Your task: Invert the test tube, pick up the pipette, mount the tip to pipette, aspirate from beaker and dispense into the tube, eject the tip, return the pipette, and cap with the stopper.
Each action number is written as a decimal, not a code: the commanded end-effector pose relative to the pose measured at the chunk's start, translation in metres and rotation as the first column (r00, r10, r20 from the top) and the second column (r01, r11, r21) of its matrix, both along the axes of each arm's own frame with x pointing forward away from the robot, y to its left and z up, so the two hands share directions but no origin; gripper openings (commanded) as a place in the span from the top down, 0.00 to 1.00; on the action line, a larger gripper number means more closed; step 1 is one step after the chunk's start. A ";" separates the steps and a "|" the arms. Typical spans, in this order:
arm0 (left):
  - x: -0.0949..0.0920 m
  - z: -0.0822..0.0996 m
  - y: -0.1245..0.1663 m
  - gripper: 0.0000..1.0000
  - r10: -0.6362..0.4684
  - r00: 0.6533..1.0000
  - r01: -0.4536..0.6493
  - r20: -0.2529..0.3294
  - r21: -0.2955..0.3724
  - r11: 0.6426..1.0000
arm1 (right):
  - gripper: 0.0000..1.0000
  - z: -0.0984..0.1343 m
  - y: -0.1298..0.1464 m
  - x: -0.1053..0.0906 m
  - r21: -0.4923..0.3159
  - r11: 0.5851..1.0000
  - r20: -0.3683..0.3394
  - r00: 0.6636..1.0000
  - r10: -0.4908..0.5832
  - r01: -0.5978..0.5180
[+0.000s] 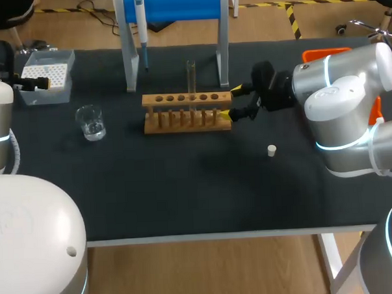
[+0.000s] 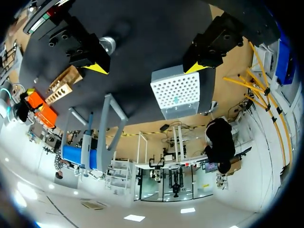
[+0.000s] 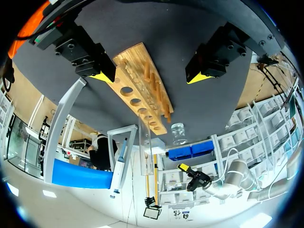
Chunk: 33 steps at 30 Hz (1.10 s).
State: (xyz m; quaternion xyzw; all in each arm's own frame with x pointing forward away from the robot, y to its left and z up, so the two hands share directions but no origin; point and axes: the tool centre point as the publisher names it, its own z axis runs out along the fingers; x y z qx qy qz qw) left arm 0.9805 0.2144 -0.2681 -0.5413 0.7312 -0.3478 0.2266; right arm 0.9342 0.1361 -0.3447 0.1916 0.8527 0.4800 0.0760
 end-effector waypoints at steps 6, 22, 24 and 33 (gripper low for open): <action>-0.001 0.001 0.001 0.00 -0.001 1.000 0.001 -0.003 0.000 1.000 | 0.00 0.000 0.000 0.000 0.000 1.000 0.000 1.000 0.000 0.000; 0.067 -0.036 0.037 0.00 0.176 0.984 -0.175 -0.023 0.033 0.984 | 0.00 0.000 0.000 0.000 0.000 1.000 0.000 1.000 0.000 0.000; 0.075 -0.041 0.037 0.00 0.187 0.982 -0.186 -0.023 0.036 0.982 | 0.00 0.000 0.000 0.000 0.000 1.000 0.000 1.000 0.000 0.000; 0.105 -0.063 0.031 0.00 0.218 0.975 -0.216 -0.046 0.033 0.976 | 0.00 0.000 0.000 0.000 0.000 1.000 0.000 1.000 0.000 0.000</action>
